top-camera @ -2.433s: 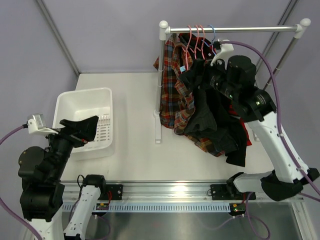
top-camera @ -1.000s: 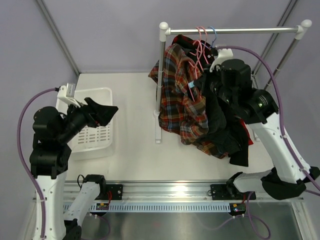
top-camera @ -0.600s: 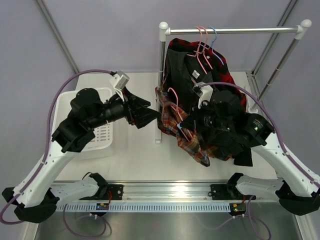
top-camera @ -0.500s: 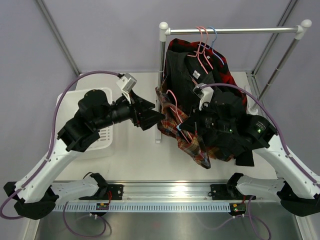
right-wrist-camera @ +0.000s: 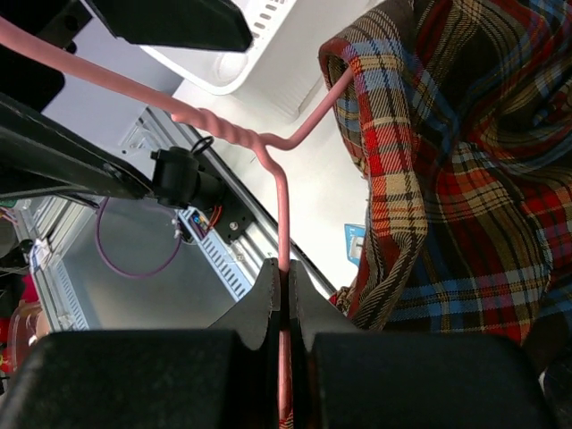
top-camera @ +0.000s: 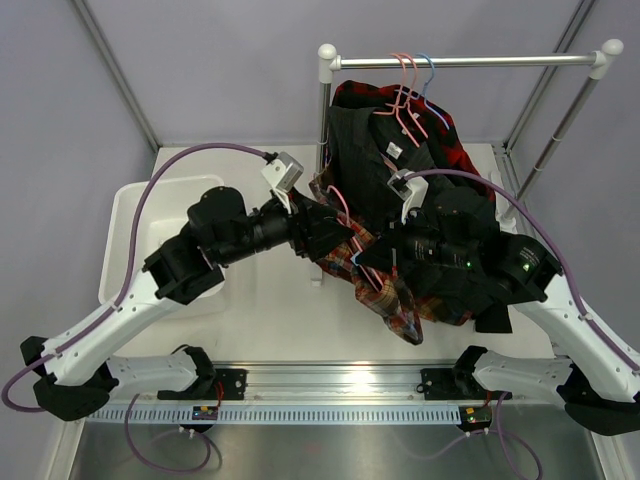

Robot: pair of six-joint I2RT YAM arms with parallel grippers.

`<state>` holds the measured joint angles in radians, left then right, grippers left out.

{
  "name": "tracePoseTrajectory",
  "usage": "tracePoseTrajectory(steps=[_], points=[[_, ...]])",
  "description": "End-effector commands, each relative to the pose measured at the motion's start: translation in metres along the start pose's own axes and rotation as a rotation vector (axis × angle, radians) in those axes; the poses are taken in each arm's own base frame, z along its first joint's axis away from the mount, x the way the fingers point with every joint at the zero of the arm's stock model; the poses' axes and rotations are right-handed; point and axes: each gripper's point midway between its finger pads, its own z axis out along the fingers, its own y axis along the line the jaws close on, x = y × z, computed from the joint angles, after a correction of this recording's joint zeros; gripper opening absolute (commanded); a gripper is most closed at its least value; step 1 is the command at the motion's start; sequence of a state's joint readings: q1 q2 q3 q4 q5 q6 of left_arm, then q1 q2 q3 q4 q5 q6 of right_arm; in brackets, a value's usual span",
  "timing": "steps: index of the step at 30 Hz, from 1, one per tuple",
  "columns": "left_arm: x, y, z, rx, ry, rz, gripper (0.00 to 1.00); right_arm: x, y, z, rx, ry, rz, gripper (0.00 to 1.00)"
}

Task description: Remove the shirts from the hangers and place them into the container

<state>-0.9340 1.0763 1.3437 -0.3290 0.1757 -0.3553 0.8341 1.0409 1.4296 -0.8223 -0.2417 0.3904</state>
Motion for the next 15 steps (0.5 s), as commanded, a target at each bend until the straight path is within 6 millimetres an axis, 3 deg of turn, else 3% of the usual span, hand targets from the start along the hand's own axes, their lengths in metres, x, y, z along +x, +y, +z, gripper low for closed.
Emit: tracePoseTrajectory(steps=[1,6,8,9,10,12,13,14,15], points=[[-0.015,-0.006,0.012,0.013,-0.074,0.041,0.62,-0.017,0.039,-0.014,-0.169,-0.063,-0.007,0.0],[-0.01,-0.013,0.023,0.055,-0.075,0.037,0.6,-0.019,0.047,-0.017,-0.202,-0.07,0.002,0.0],[-0.004,-0.012,0.029,0.052,-0.057,0.033,0.41,-0.021,0.049,-0.019,-0.209,-0.076,0.001,0.0],[-0.005,-0.011,0.029,0.044,-0.057,0.035,0.27,-0.02,0.048,-0.02,-0.207,-0.072,0.004,0.0],[-0.005,-0.009,0.03,0.032,-0.058,0.034,0.05,-0.021,0.049,-0.023,-0.209,-0.076,0.001,0.0],[-0.01,0.0,0.026,-0.033,-0.08,0.033,0.0,-0.016,0.042,-0.026,-0.164,-0.07,0.011,0.43],[-0.017,0.004,0.022,-0.075,-0.101,0.029,0.0,-0.016,0.039,-0.034,-0.145,-0.082,0.001,0.59],[-0.016,0.017,0.015,-0.155,-0.091,0.017,0.0,-0.017,0.027,-0.039,-0.078,-0.105,0.003,0.74],[-0.022,0.035,0.009,-0.276,-0.109,-0.004,0.0,-0.008,0.018,-0.045,-0.028,-0.083,0.01,0.78]])
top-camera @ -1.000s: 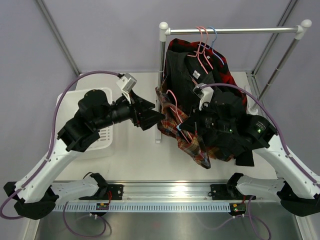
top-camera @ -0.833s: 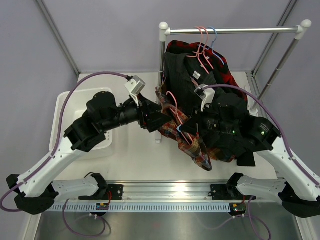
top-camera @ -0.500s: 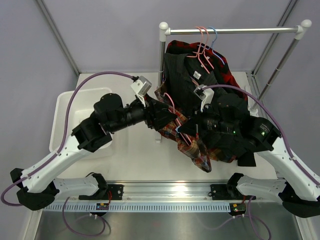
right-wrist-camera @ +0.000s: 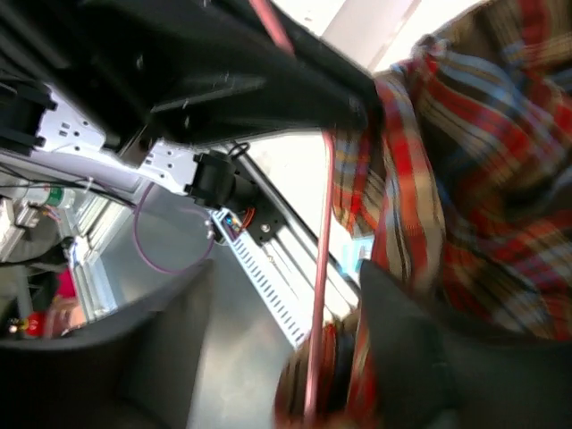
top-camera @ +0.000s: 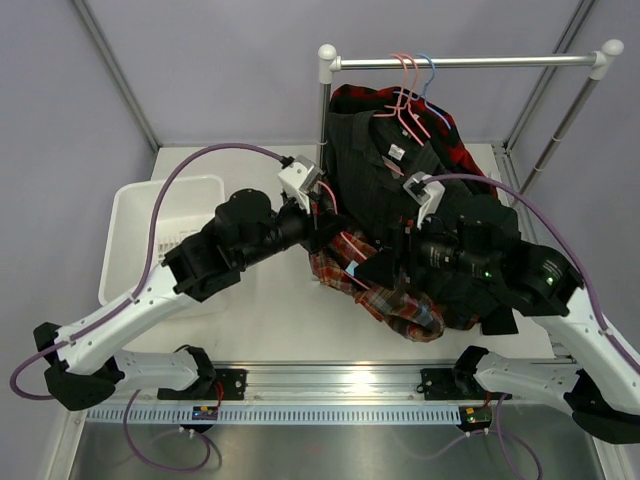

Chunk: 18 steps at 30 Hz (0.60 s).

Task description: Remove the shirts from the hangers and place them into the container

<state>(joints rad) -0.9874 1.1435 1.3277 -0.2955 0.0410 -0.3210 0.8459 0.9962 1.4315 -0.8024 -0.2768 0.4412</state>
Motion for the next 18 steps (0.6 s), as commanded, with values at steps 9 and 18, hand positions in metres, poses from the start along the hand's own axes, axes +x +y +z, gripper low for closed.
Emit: tracePoseTrajectory(steps=[9,18], points=[[-0.089,0.055,-0.04,-0.51,-0.058,-0.031,0.0,0.021,-0.01,-0.066,0.082,-0.035,-0.065,0.91],[-0.103,0.052,-0.042,-0.53,-0.046,-0.043,0.0,0.044,-0.046,-0.051,0.192,0.031,-0.136,0.87]])
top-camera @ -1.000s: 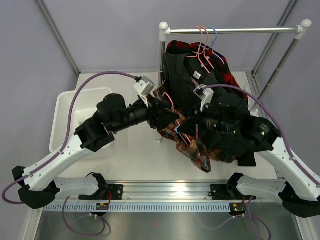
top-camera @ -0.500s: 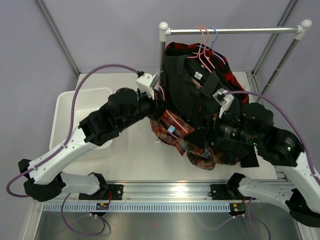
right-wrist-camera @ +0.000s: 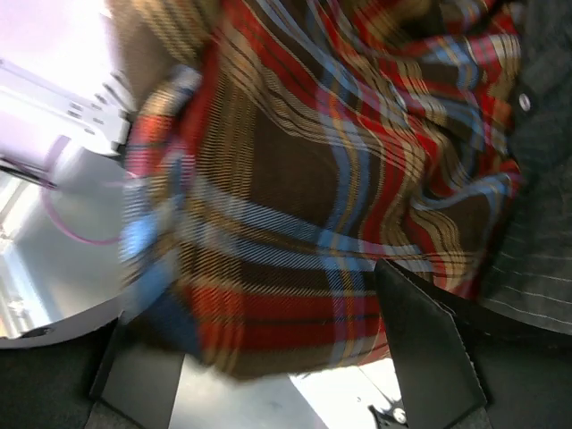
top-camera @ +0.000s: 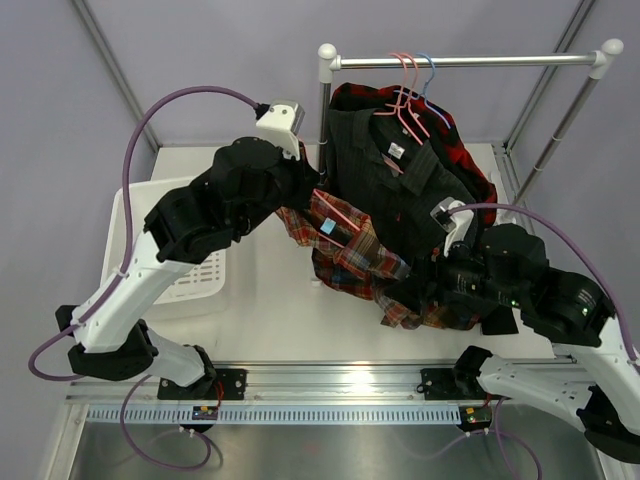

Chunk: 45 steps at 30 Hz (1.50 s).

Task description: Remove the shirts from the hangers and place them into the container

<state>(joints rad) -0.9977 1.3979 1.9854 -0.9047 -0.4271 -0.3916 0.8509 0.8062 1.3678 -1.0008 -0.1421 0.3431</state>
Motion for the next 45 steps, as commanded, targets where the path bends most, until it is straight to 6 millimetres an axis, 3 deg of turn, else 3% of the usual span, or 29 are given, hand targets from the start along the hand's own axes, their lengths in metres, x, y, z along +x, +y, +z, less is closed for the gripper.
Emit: tracePoseTrajectory(steps=[1,9,14,15,17,18,22,24,30,32,35,38,40,41,43,44,45], points=[[-0.029,0.003,-0.01,-0.03,-0.071,-0.032,0.0,0.008,-0.012,0.005,0.043,0.013,-0.053,0.86],[-0.044,0.007,-0.018,-0.046,-0.096,-0.013,0.0,0.017,-0.022,-0.002,0.078,0.007,-0.057,0.8],[-0.045,0.018,-0.021,-0.079,-0.095,0.005,0.0,0.02,-0.025,-0.017,0.092,-0.019,-0.048,0.76],[-0.046,0.019,-0.022,-0.083,-0.097,0.004,0.0,0.02,-0.024,-0.019,0.09,-0.023,-0.049,0.57],[-0.045,0.02,-0.021,-0.083,-0.097,0.003,0.0,0.019,-0.024,-0.018,0.088,-0.021,-0.045,0.3],[-0.047,0.019,-0.022,-0.077,-0.109,-0.004,0.0,0.018,-0.023,-0.017,0.088,-0.019,-0.045,0.0],[-0.051,0.026,-0.023,-0.107,-0.136,0.013,0.0,0.013,-0.027,-0.024,0.12,-0.046,-0.026,0.0],[-0.058,0.043,-0.02,-0.202,-0.189,0.032,0.0,0.006,-0.021,-0.042,0.095,-0.111,-0.022,0.0],[-0.104,0.132,-0.053,-0.584,-0.385,0.022,0.0,0.002,0.04,-0.119,-0.233,-0.247,-0.001,0.0],[-0.114,0.145,-0.062,-0.628,-0.415,0.026,0.0,0.011,0.043,-0.14,-0.26,-0.256,0.016,0.0],[-0.13,0.157,-0.073,-0.648,-0.452,0.001,0.0,0.029,0.032,-0.151,-0.218,-0.23,0.05,0.0],[-0.139,0.16,-0.082,-0.642,-0.46,-0.021,0.0,0.048,0.011,-0.146,-0.124,-0.193,0.079,0.0],[-0.134,0.158,-0.078,-0.625,-0.433,-0.039,0.0,0.055,-0.005,-0.138,-0.046,-0.179,0.099,0.0],[-0.135,0.149,-0.078,-0.567,-0.431,-0.052,0.0,0.062,-0.011,-0.123,-0.017,-0.135,0.11,0.0],[-0.126,0.139,-0.074,-0.494,-0.4,-0.097,0.0,0.062,-0.005,-0.101,-0.052,-0.092,0.109,0.0],[-0.117,0.129,-0.065,-0.43,-0.363,-0.1,0.0,0.068,-0.006,-0.077,-0.049,-0.01,0.092,0.0],[-0.11,0.123,-0.059,-0.393,-0.339,-0.103,0.0,0.067,-0.001,-0.066,-0.072,0.026,0.08,0.02]])
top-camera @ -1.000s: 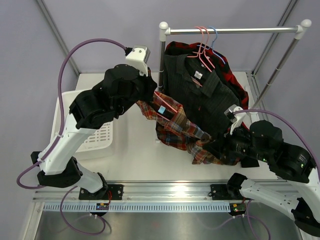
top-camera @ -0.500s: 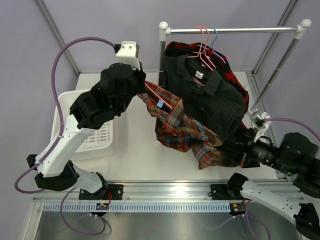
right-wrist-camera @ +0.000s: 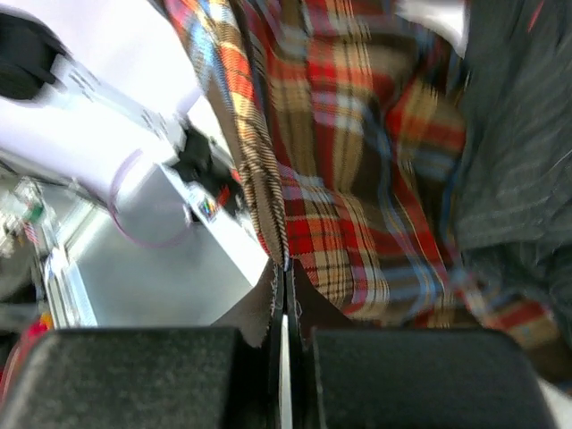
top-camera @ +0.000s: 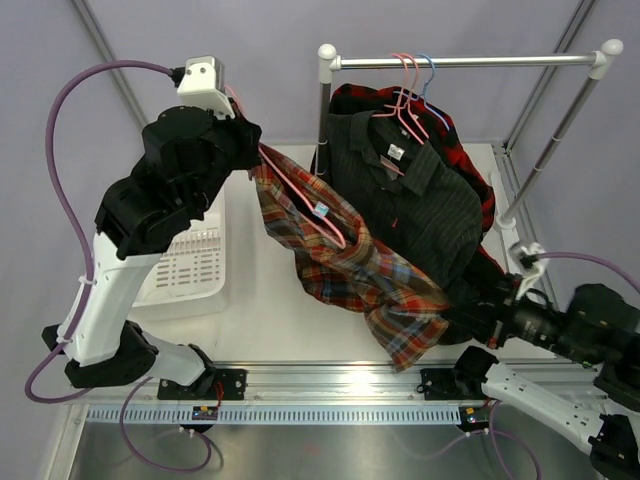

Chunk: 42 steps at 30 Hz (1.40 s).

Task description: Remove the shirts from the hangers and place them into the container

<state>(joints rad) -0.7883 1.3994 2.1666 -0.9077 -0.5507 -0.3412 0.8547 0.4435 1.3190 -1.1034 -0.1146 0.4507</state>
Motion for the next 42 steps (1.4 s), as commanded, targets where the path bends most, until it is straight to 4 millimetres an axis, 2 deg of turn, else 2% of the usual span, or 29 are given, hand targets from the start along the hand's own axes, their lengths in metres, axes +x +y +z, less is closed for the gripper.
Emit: tracePoseTrajectory(steps=[1,2,3,4,5,6,7,8,9,10,11,14,18,22,24,25,31,34,35,36,37,38,39,40,41,42], points=[[-0.028,0.037,-0.017,-0.09,-0.089,-0.049,0.0,0.034,-0.009,0.03,0.023,0.211,-0.002,0.31],[-0.02,0.029,-0.016,-0.043,-0.065,-0.054,0.0,0.02,-0.009,0.041,0.05,0.213,-0.032,0.44],[-0.003,0.022,-0.01,-0.019,-0.032,-0.039,0.0,0.005,-0.008,0.044,0.07,0.178,-0.053,0.54],[0.002,0.018,-0.011,-0.003,-0.021,-0.03,0.0,-0.013,-0.003,0.045,0.073,0.139,-0.071,0.66],[0.008,0.018,-0.009,-0.016,-0.01,-0.019,0.0,-0.046,0.014,0.044,0.049,0.079,-0.103,0.85],[0.018,0.014,-0.009,-0.013,0.021,0.005,0.0,-0.062,0.023,0.045,0.031,0.061,-0.119,0.91],[0.023,0.012,-0.008,-0.014,0.038,0.025,0.0,-0.073,0.028,0.048,0.028,0.057,-0.132,0.93],[0.032,0.01,0.0,-0.029,0.064,0.05,0.0,-0.095,0.038,0.061,0.028,0.05,-0.153,0.92],[0.042,0.005,-0.001,-0.026,0.099,0.08,0.0,-0.102,0.043,0.071,0.016,0.067,-0.164,0.91],[0.043,0.002,0.0,-0.026,0.109,0.095,0.0,-0.106,0.047,0.079,0.008,0.086,-0.173,0.9],[0.055,0.0,0.004,-0.048,0.141,0.129,0.0,-0.117,0.052,0.099,0.009,0.095,-0.182,0.89],[0.063,0.002,0.006,-0.074,0.164,0.156,0.0,-0.128,0.057,0.132,0.046,0.116,-0.235,0.88],[0.077,0.008,0.006,-0.102,0.207,0.207,0.0,-0.126,0.059,0.165,0.077,0.165,-0.281,0.88],[0.08,0.012,0.003,-0.105,0.208,0.212,0.0,-0.102,0.057,0.201,0.101,0.258,-0.323,0.87],[0.078,0.014,0.001,-0.106,0.203,0.212,0.0,-0.097,0.056,0.207,0.11,0.26,-0.329,0.86],[0.075,0.014,-0.002,-0.102,0.196,0.206,0.0,-0.09,0.055,0.208,0.113,0.277,-0.333,0.84],[0.072,0.014,-0.009,-0.077,0.192,0.192,0.0,-0.079,0.055,0.211,0.106,0.286,-0.325,0.76],[0.071,0.011,-0.01,-0.052,0.189,0.178,0.0,-0.077,0.06,0.214,0.087,0.286,-0.317,0.66],[0.072,0.01,-0.01,-0.05,0.193,0.178,0.0,-0.076,0.062,0.216,0.077,0.291,-0.316,0.47],[0.071,0.009,-0.011,-0.041,0.19,0.171,0.0,-0.076,0.065,0.217,0.063,0.287,-0.316,0.33],[0.072,0.005,-0.012,-0.017,0.194,0.165,0.0,-0.075,0.067,0.219,0.056,0.29,-0.314,0.09],[0.07,0.002,-0.014,0.008,0.188,0.153,0.0,-0.075,0.066,0.22,0.067,0.285,-0.316,0.0],[0.067,-0.001,-0.018,0.037,0.182,0.147,0.04,-0.075,0.068,0.221,0.069,0.276,-0.323,0.0],[0.066,-0.008,-0.02,0.084,0.174,0.128,0.22,-0.076,0.068,0.219,0.079,0.267,-0.315,0.0],[0.052,-0.005,-0.034,0.112,0.138,0.1,0.59,-0.079,0.065,0.218,0.103,0.25,-0.311,0.0],[0.044,-0.005,-0.042,0.134,0.115,0.084,0.62,-0.08,0.066,0.215,0.102,0.24,-0.304,0.0]])
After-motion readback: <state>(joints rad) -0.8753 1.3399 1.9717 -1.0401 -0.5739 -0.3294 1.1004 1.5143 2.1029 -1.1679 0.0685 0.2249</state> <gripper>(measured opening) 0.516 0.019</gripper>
